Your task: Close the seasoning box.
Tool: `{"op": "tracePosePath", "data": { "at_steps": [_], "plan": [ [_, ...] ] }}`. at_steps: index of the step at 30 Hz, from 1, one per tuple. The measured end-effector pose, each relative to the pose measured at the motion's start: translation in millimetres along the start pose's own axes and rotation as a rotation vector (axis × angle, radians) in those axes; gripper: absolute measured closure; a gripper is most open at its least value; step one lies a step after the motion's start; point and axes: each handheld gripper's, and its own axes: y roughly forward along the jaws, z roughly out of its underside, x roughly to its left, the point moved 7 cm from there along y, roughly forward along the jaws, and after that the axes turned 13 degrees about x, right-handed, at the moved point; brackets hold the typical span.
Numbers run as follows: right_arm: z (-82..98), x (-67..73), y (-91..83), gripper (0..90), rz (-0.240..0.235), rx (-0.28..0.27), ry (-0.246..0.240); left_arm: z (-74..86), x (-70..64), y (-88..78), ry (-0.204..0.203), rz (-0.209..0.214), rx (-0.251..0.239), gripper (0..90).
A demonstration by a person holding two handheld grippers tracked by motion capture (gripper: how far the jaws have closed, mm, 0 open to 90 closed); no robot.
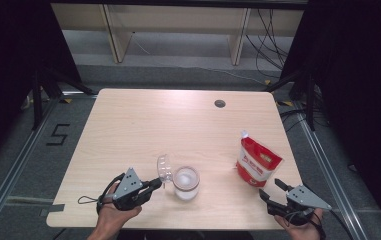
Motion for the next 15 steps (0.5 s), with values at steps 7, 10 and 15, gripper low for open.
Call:
{"op": "tracePosePath", "data": {
  "at_steps": [7,10,15],
  "plan": [
    [0.1,1.7,0.2,34.0,-0.003,0.003,0.005,-2.2,-0.7,1.5,0.020,0.001,0.003,89.4],
    [-0.3,1.9,0.3,34.1,-0.005,-0.002,0.003,-3.5,-3.7,4.4,0.014,0.014,-0.003,89.4],
    [-0.8,0.5,0.3,34.2,0.003,-0.008,-0.017,-1.9,-8.0,8.3,0.024,0.024,0.011,89.4]
  ]
}}
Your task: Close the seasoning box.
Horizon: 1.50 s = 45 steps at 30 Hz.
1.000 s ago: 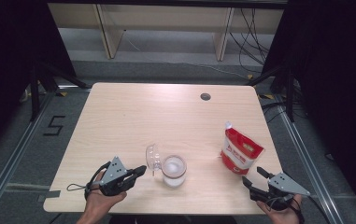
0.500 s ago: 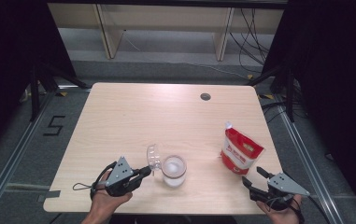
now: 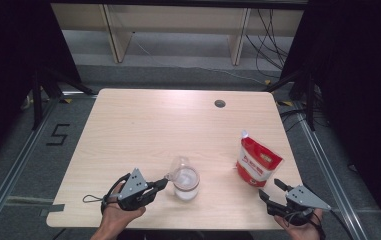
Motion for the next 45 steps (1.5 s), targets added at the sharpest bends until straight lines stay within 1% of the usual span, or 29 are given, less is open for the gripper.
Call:
{"op": "tracePosePath", "data": {
  "at_steps": [2,3,7,9,11,13,14,15,16,17,18,19,20,21,22,24,25,26,27,28,32,33,34,35,36,38,40,43,45],
  "plan": [
    [-0.3,0.4,0.2,34.1,-0.003,-0.003,0.004,-0.4,0.2,0.2,0.014,-0.002,-0.002,89.3],
    [0.5,2.2,0.0,34.2,-0.011,0.006,0.024,0.0,0.1,0.0,0.007,-0.003,-0.003,89.2],
    [-0.5,1.5,0.8,34.2,-0.022,-0.004,0.005,1.1,2.7,-1.1,0.018,-0.001,0.004,87.2],
    [0.0,1.0,0.8,34.2,-0.015,0.001,0.002,2.4,2.8,-1.9,-0.012,-0.003,0.007,86.4],
    [0.0,1.1,0.9,34.2,-0.017,0.001,0.000,2.7,3.4,-2.4,-0.012,0.001,0.005,84.5],
    [-0.5,0.2,0.7,34.1,-0.010,-0.002,-0.008,4.4,5.4,-4.4,-0.028,0.012,-0.001,77.8],
    [-0.5,0.2,0.8,34.1,-0.010,-0.003,-0.008,4.4,5.4,-4.4,-0.028,0.012,-0.001,74.5],
    [-0.5,0.2,0.8,34.1,-0.010,-0.003,-0.008,4.7,6.9,-5.5,-0.017,0.026,-0.011,74.5],
    [-0.6,0.4,0.7,34.1,-0.012,-0.004,-0.008,8.0,9.0,-8.3,-0.044,0.029,-0.010,66.5],
    [-0.6,0.4,0.7,34.1,-0.012,-0.004,-0.008,8.0,9.0,-8.3,-0.044,0.029,-0.010,62.3],
    [-0.6,-0.3,1.0,34.2,-0.006,-0.002,-0.023,11.0,15.0,-11.7,-0.053,0.013,-0.004,57.7],
    [-0.5,0.2,0.8,34.1,-0.010,0.001,-0.019,11.7,18.2,-12.4,-0.061,0.007,-0.015,54.3],
    [-0.7,0.5,1.1,34.1,-0.013,-0.002,-0.018,13.5,22.0,-14.3,-0.062,-0.003,-0.004,50.8],
    [-0.6,0.4,0.8,34.1,-0.011,0.002,-0.019,15.0,24.3,-15.5,-0.093,-0.010,-0.003,48.1],
    [0.4,2.1,0.0,34.1,-0.009,0.011,0.003,16.5,27.1,-17.3,-0.093,-0.014,0.002,46.5],
    [-0.1,0.6,0.6,34.1,-0.008,0.006,-0.025,19.0,30.8,-18.3,-0.105,-0.023,-0.002,42.4],
    [-0.1,0.6,0.6,34.1,-0.008,0.006,-0.025,19.0,30.8,-18.3,-0.105,-0.023,-0.002,40.5],
    [-0.2,1.6,0.4,34.1,-0.005,0.005,-0.012,22.1,33.4,-20.1,-0.091,-0.037,0.015,39.5],
    [-0.9,1.4,0.9,34.1,-0.009,0.000,-0.023,23.5,33.8,-20.6,-0.100,-0.034,0.017,39.0],
    [-1.0,2.4,0.9,34.0,-0.015,0.001,-0.016,24.6,34.1,-20.9,-0.114,-0.037,0.018,38.3],
    [-0.9,2.4,0.8,34.0,-0.015,0.000,-0.016,29.3,36.2,-21.0,-0.116,-0.038,0.031,36.5],
    [-1.5,0.5,0.6,33.9,0.004,-0.010,-0.023,32.6,36.8,-20.7,-0.116,-0.034,0.047,35.1],
    [-2.7,-1.2,1.1,34.0,0.005,-0.021,-0.043,34.7,35.9,-20.3,-0.123,-0.030,0.061,34.3],
    [-2.7,-1.2,1.1,34.0,0.005,-0.021,-0.043,34.7,35.9,-20.3,-0.123,-0.030,0.061,33.5],
    [-1.4,1.1,0.6,34.0,-0.011,-0.005,-0.022,39.5,35.9,-18.8,-0.114,-0.027,0.085,32.8],
    [-1.4,1.4,0.5,34.0,-0.011,-0.003,-0.026,43.7,35.0,-17.0,-0.114,-0.020,0.109,30.2],
    [-0.9,1.7,-0.5,33.4,-0.005,0.011,-0.028,45.6,35.4,-16.5,-0.100,-0.021,0.121,26.9],
    [-1.7,2.3,0.1,32.3,-0.014,0.005,-0.032,50.1,34.0,-14.5,-0.105,-0.021,0.140,22.4],
    [-1.5,3.9,0.7,31.9,-0.026,0.004,-0.015,50.6,34.4,-14.4,-0.093,-0.019,0.142,19.4]
  ]
}}
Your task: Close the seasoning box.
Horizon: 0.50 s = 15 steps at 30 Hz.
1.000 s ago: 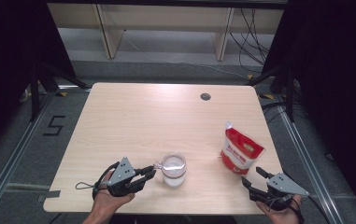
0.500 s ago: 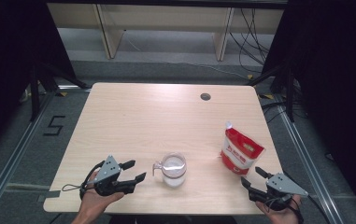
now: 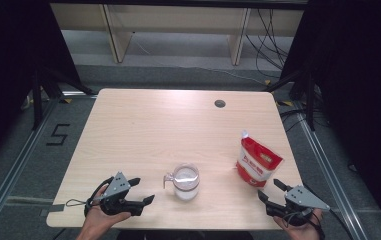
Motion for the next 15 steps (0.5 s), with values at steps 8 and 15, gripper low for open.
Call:
{"op": "tracePosePath", "data": {
  "at_steps": [8,15],
  "plan": [
    [4.6,2.1,3.0,22.1,-0.013,0.043,0.050,7.3,-6.2,4.4,0.018,0.004,0.015,15.9],
    [4.5,1.8,6.6,20.5,-0.026,0.047,0.025,6.4,-6.3,4.3,0.040,0.009,0.009,15.9]
  ]
}}
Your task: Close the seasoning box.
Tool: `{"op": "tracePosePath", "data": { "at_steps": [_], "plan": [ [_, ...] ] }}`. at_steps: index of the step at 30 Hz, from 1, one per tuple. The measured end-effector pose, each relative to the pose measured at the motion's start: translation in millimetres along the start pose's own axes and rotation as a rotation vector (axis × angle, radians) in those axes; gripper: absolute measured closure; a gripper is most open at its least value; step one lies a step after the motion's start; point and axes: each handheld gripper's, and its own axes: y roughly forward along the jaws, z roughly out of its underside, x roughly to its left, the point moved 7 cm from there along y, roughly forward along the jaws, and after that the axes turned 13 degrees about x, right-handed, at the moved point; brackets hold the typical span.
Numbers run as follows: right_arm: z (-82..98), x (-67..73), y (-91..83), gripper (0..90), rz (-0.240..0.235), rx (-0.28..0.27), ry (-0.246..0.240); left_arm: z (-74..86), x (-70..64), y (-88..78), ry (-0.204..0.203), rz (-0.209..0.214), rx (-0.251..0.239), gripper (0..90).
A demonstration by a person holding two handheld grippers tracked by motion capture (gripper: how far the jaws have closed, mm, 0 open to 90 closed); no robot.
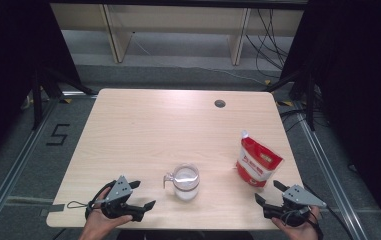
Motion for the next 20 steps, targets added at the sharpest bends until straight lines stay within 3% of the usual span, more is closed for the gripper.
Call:
{"op": "tracePosePath", "data": {
  "at_steps": [3,5,9,15,16,20],
  "plan": [
    [0.9,0.5,-0.3,21.2,0.003,0.008,0.016,0.3,0.4,0.0,0.000,-0.001,0.003,15.9],
    [-0.1,-1.3,0.4,21.1,0.014,-0.001,-0.012,0.0,0.3,0.1,0.004,0.002,-0.001,15.9],
    [0.5,-0.5,0.5,21.1,0.004,0.007,-0.003,0.3,-1.7,0.9,-0.026,0.005,-0.003,16.0],
    [1.1,-0.6,1.1,21.0,0.005,0.016,-0.010,0.5,-1.2,0.7,-0.019,0.008,0.000,16.0],
    [1.0,-0.6,1.3,21.0,0.005,0.014,-0.013,0.6,1.3,0.3,0.011,-0.005,0.008,16.0],
    [1.5,-0.7,2.4,21.0,0.002,0.016,-0.010,2.1,1.0,1.4,-0.018,0.005,0.017,16.0]
  ]
}}
